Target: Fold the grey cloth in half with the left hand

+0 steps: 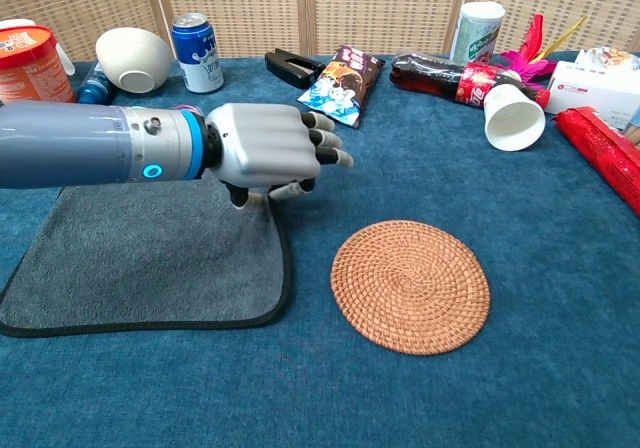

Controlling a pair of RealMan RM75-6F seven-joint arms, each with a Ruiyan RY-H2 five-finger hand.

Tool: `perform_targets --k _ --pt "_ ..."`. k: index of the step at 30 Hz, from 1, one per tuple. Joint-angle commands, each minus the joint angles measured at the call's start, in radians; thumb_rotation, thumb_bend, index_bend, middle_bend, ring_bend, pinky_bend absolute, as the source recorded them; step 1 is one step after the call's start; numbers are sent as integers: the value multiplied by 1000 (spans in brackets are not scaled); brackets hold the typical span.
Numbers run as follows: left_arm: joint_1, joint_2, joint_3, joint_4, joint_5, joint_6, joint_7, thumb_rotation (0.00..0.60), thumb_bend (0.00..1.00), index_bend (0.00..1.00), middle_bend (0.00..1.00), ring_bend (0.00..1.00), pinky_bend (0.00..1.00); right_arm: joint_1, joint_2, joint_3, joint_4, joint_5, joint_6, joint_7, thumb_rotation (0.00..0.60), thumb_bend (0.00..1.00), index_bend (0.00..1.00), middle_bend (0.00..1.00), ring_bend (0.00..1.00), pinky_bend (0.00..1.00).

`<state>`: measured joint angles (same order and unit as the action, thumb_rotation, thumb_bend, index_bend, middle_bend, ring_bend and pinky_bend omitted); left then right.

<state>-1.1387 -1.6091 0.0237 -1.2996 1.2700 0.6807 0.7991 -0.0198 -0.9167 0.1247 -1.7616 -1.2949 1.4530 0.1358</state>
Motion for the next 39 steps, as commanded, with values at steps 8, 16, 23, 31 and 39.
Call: perform_targets --k 8,16,23,31,39 --pt "46 110 54 -82 97 58 -66 600 466 585 0 0 39 1 -1 0 0 1 -1 -2 600 0 23 0 0 0" --pt "101 188 102 -122 160 109 -122 600 467 584 0 0 45 3 -3 -6 -4 -7 -5 -11 600 0 23 0 0 0" --pt "155 218 139 -120 199 149 -161 600 466 583 0 0 46 6 -6 -9 -5 -8 -11 -18 600 0 23 0 0 0" --pt "211 218 161 -85 231 188 -220 600 464 583 0 0 48 11 -11 -13 -7 -10 -18 -29 600 0 23 0 0 0" --pt "243 238 168 -46 263 211 -259 600 462 583 0 0 50 10 -12 -14 -9 -14 -13 -36 600 0 23 0 0 0"
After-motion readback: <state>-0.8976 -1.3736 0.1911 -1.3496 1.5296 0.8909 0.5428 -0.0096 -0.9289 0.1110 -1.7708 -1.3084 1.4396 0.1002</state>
